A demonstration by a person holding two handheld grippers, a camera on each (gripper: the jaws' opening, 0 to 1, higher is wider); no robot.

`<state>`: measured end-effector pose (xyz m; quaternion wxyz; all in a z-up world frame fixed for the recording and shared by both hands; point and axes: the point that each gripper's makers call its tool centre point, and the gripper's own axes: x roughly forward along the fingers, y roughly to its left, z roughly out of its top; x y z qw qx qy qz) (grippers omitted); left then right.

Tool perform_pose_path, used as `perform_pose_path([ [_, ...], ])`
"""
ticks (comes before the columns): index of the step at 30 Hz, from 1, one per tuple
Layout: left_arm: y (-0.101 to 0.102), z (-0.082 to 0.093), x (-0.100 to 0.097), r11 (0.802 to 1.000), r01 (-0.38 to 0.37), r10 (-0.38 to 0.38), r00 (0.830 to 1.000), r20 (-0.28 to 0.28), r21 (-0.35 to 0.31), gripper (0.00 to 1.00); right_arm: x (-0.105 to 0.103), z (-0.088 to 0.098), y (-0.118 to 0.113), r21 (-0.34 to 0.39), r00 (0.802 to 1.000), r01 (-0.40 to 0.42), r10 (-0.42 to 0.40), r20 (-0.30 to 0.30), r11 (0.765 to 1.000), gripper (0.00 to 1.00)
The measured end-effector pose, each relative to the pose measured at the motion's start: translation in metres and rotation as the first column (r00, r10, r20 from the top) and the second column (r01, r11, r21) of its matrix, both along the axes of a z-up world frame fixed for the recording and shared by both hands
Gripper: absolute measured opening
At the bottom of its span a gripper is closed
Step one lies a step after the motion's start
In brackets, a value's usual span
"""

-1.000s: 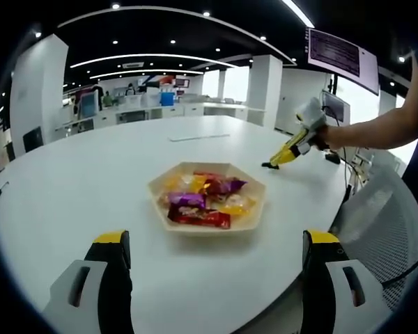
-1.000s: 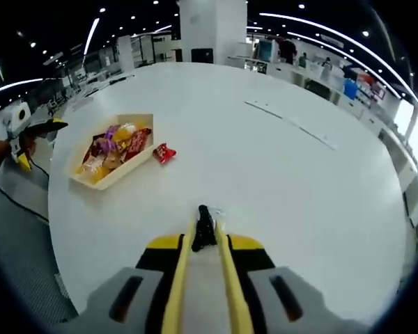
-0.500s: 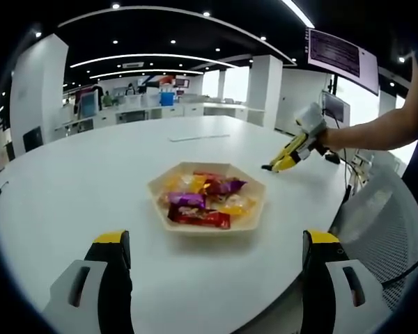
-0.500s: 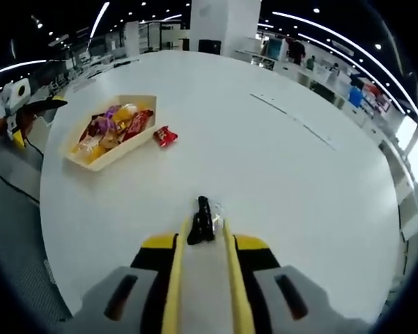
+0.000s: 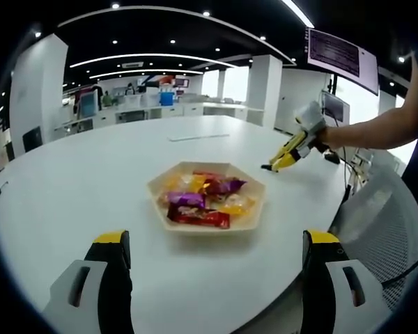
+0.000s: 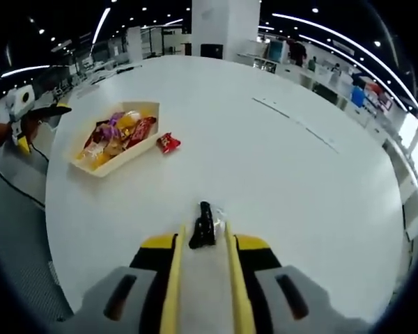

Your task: Place the target food into the container with the food tongs after gripping and lifting it, then release it inside without dropping or visibly crushing the food.

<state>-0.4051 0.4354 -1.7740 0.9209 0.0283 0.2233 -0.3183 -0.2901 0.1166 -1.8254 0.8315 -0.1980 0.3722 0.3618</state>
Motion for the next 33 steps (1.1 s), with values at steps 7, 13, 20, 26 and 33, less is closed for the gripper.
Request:
perform_pose_path([
  [7, -0.001, 0.000, 0.000, 1.000, 0.004, -0.004, 1.000, -0.001, 0.002, 1.00, 0.001, 0.003, -0.001, -0.014, 1.000, -0.021, 0.021, -0.019, 1.000, 0.30],
  [13, -0.001, 0.000, 0.000, 1.000, 0.004, -0.004, 1.000, 0.000, 0.001, 1.00, 0.002, 0.002, 0.003, -0.037, 0.998, -0.048, 0.046, -0.042, 0.998, 0.28],
  [20, 0.000, 0.001, 0.000, 1.000, -0.003, 0.003, 1.000, 0.001, -0.003, 1.00, 0.007, 0.010, 0.011, -0.041, 0.999, -0.053, 0.053, 0.008, 0.998, 0.26],
  [26, 0.000, 0.001, 0.000, 1.000, 0.000, 0.000, 1.000, 0.001, -0.006, 1.00, 0.008, 0.002, 0.016, -0.045, 0.998, -0.058, 0.057, -0.022, 0.997, 0.27],
  [33, 0.001, 0.002, 0.001, 1.000, -0.012, 0.012, 1.000, 0.004, -0.011, 1.00, -0.003, -0.020, 0.004, -0.076, 0.997, -0.029, 0.023, -0.074, 0.997, 0.26],
])
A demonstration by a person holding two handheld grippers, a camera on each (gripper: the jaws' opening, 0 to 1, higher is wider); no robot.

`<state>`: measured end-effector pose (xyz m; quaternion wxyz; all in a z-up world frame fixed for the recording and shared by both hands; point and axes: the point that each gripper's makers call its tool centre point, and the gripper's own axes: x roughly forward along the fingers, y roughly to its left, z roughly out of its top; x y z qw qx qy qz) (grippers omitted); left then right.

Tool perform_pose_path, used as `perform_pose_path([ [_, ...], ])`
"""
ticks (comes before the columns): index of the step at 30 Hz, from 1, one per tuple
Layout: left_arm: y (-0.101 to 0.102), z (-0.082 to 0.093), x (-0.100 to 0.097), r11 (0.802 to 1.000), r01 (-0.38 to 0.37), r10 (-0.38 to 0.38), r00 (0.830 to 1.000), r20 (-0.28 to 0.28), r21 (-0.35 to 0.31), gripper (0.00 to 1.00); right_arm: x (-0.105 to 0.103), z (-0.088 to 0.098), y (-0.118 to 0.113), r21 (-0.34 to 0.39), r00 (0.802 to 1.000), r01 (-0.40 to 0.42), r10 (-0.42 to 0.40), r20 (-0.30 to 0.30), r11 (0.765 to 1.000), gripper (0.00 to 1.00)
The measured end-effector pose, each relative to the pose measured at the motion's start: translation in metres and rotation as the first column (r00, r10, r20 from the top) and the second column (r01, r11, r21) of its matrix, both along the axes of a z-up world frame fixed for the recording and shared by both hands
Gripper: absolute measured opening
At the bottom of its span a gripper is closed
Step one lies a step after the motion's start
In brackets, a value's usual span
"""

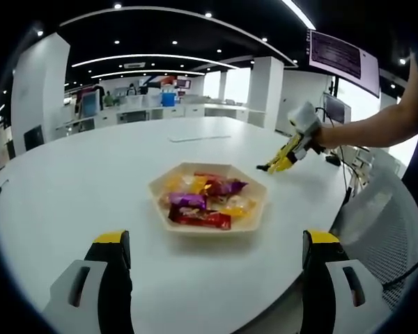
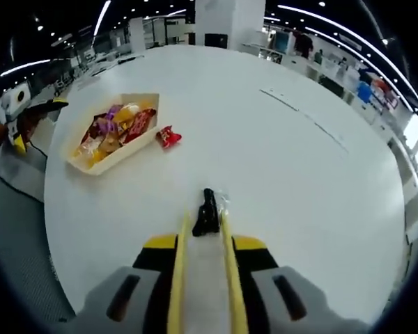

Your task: Place the target food into the container with the food tongs after gripping and lifting it, then release it inside without dropping or visibly crushing the food.

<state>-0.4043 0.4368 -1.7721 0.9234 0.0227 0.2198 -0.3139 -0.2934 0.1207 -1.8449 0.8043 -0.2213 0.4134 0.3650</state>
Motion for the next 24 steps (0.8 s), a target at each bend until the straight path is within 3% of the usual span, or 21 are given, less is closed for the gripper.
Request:
perform_pose_path([
  [3, 0.000, 0.000, 0.000, 1.000, -0.001, 0.001, 1.000, -0.001, 0.002, 1.00, 0.000, 0.004, 0.001, 0.081, 0.998, 0.065, -0.063, -0.026, 0.995, 0.26],
  [9, -0.001, -0.001, 0.000, 1.000, 0.006, -0.006, 1.000, -0.004, 0.006, 1.00, 0.006, 0.018, 0.001, 0.078, 0.999, 0.033, -0.035, 0.025, 0.996, 0.28],
  [24, 0.000, -0.001, 0.000, 1.000, 0.002, -0.002, 1.000, -0.002, 0.004, 1.00, 0.011, 0.021, 0.007, 0.064, 1.000, -0.005, 0.004, 0.011, 0.998, 0.29],
])
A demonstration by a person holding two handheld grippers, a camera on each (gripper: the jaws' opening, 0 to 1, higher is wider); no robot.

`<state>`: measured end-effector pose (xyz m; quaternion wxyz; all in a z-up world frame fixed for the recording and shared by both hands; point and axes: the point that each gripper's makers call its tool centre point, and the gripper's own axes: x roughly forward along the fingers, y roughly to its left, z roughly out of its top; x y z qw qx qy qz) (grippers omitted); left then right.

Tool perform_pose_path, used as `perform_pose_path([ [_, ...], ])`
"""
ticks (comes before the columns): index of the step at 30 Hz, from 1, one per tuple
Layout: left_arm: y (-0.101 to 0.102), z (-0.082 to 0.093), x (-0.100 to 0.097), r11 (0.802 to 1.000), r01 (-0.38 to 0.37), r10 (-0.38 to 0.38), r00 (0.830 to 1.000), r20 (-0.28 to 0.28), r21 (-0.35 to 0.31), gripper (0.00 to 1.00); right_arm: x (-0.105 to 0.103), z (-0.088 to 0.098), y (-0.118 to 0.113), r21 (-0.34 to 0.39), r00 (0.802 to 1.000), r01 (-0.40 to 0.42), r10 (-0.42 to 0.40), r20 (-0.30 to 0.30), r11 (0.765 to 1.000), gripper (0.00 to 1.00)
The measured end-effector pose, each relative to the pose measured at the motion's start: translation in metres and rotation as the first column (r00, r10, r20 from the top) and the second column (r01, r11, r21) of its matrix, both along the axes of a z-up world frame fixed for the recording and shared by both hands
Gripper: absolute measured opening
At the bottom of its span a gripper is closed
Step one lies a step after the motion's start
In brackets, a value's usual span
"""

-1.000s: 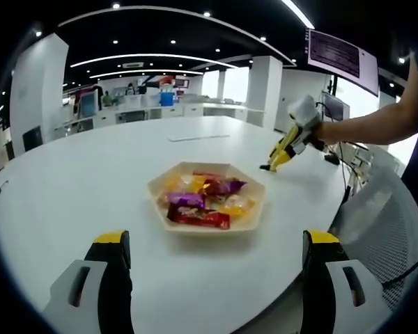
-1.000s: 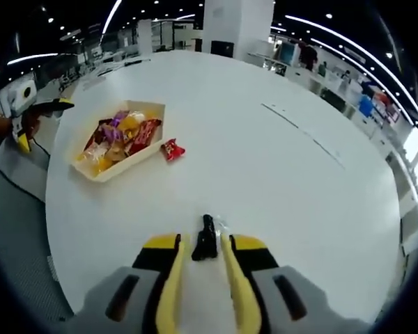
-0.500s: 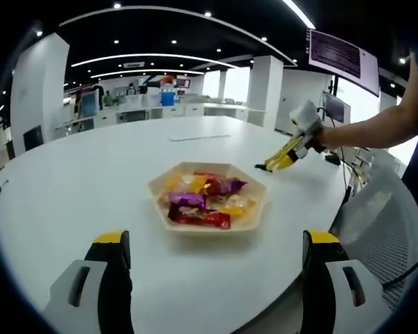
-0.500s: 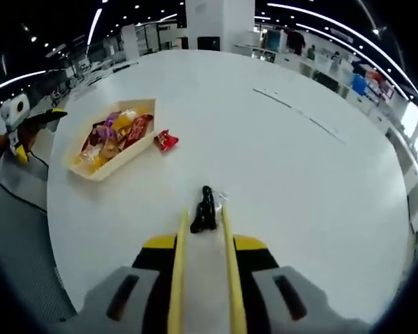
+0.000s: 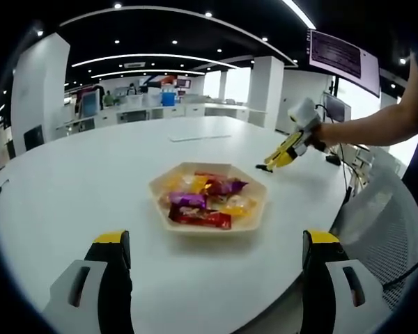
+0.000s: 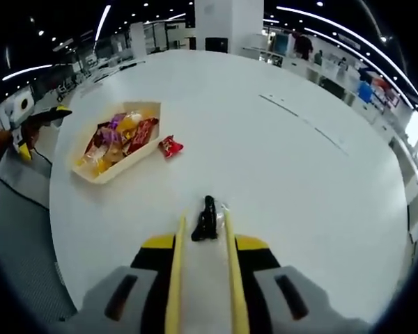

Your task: Place the target food into the container with the food tongs after gripping and lifting it, then release it inside without dropping or visibly crushing the food.

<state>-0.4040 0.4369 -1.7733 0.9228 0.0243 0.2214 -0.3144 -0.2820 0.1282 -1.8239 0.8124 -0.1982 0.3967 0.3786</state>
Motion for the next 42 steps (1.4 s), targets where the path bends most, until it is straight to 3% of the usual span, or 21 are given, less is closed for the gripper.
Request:
perform_pose_path([
  [9, 0.001, 0.000, 0.001, 1.000, -0.005, 0.005, 1.000, 0.002, -0.004, 1.00, 0.001, -0.001, 0.001, 0.006, 1.000, 0.002, -0.002, -0.029, 1.000, 0.29],
  [17, 0.000, 0.001, 0.000, 1.000, -0.005, 0.005, 1.000, 0.002, -0.004, 1.00, 0.013, 0.010, 0.007, 0.024, 0.999, 0.006, -0.007, 0.033, 1.000, 0.28],
  [19, 0.000, 0.001, 0.000, 1.000, -0.003, 0.003, 1.000, 0.002, -0.003, 1.00, 0.014, 0.010, 0.010, 0.027, 1.000, 0.003, -0.004, 0.019, 1.000, 0.27],
  [23, 0.000, 0.001, 0.000, 1.000, -0.005, 0.005, 1.000, 0.001, -0.002, 1.00, 0.018, 0.003, 0.010, -0.020, 0.999, -0.015, 0.016, 0.036, 1.000, 0.24],
  [26, 0.001, 0.000, 0.000, 1.000, -0.007, 0.007, 1.000, 0.001, -0.002, 1.00, 0.016, -0.001, 0.012, 0.015, 1.000, 0.018, -0.018, -0.015, 1.000, 0.24],
  [34, -0.001, 0.000, -0.001, 1.000, 0.002, -0.002, 1.000, -0.002, 0.000, 1.00, 0.020, -0.003, 0.011, -0.005, 0.997, 0.033, -0.033, -0.066, 0.999, 0.26],
  [38, -0.001, 0.001, -0.001, 1.000, 0.001, -0.001, 1.000, -0.002, 0.000, 1.00, 0.018, -0.005, 0.011, -0.043, 0.998, 0.011, -0.014, -0.058, 0.999, 0.22],
  [42, -0.001, 0.001, -0.001, 1.000, 0.001, -0.001, 1.000, -0.002, 0.000, 1.00, 0.020, -0.004, 0.009, -0.046, 0.995, 0.057, -0.060, -0.074, 0.997, 0.19],
])
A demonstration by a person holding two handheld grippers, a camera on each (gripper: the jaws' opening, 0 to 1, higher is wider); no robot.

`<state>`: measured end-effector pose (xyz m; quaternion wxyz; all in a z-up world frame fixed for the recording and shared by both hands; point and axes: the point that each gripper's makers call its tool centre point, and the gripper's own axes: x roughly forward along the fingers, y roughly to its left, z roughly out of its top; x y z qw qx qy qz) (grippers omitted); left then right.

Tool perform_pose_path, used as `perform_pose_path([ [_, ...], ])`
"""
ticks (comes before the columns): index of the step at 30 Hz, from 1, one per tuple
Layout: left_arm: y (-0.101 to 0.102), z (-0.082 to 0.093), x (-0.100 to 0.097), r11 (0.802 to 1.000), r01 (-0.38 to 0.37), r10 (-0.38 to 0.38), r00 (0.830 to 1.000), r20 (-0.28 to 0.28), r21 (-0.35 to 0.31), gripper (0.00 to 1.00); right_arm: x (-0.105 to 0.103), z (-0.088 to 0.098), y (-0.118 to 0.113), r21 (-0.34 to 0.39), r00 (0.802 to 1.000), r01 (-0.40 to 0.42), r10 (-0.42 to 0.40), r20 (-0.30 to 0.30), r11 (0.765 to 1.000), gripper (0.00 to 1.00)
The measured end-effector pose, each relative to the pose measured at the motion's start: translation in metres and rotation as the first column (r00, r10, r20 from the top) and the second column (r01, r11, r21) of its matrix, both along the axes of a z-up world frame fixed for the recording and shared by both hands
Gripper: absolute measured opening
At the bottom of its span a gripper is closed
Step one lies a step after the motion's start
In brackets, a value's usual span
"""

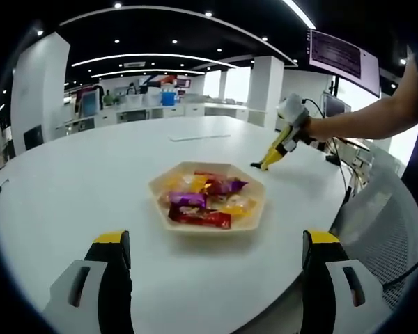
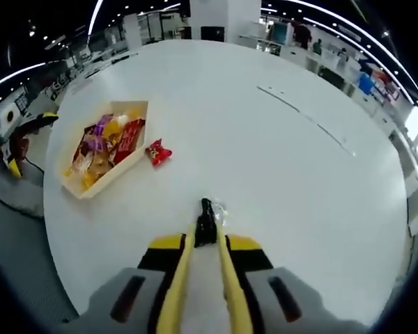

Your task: Place the target food into the container with the food tongs after gripping and lifting it, then release it inside without dropping or visibly crushing the food.

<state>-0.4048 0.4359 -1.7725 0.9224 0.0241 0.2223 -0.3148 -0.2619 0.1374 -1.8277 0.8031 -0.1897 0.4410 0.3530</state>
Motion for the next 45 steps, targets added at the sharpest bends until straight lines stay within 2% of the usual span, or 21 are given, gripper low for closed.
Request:
perform_pose_path([
  [2, 0.000, 0.000, 0.000, 1.000, 0.001, -0.001, 1.000, 0.000, 0.001, 1.00, 0.003, 0.002, -0.003, -0.028, 0.999, -0.008, 0.010, 0.045, 1.000, 0.19],
  [3, 0.000, 0.000, 0.000, 1.000, 0.001, -0.001, 1.000, 0.000, 0.001, 1.00, 0.001, 0.002, -0.002, -0.018, 1.000, -0.005, 0.005, 0.030, 1.000, 0.19],
  [15, 0.000, 0.000, 0.000, 1.000, 0.002, -0.002, 1.000, 0.003, 0.000, 1.00, 0.010, 0.034, -0.009, 0.101, 0.993, 0.079, -0.087, 0.075, 0.992, 0.19],
  [26, 0.000, 0.000, 0.000, 1.000, 0.001, -0.001, 1.000, 0.004, 0.001, 1.00, 0.011, 0.051, -0.004, 0.130, 0.990, 0.081, -0.095, 0.106, 0.988, 0.19],
  [33, 0.001, 0.000, 0.001, 1.000, 0.000, 0.000, 1.000, 0.006, 0.000, 1.00, 0.008, 0.065, 0.023, 0.155, 0.991, 0.036, -0.056, 0.123, 0.987, 0.19],
  [45, 0.001, 0.002, 0.001, 1.000, -0.004, 0.004, 1.000, 0.010, -0.004, 1.00, 0.001, 0.093, 0.100, 0.200, 0.985, -0.094, 0.062, 0.163, 0.975, 0.20],
])
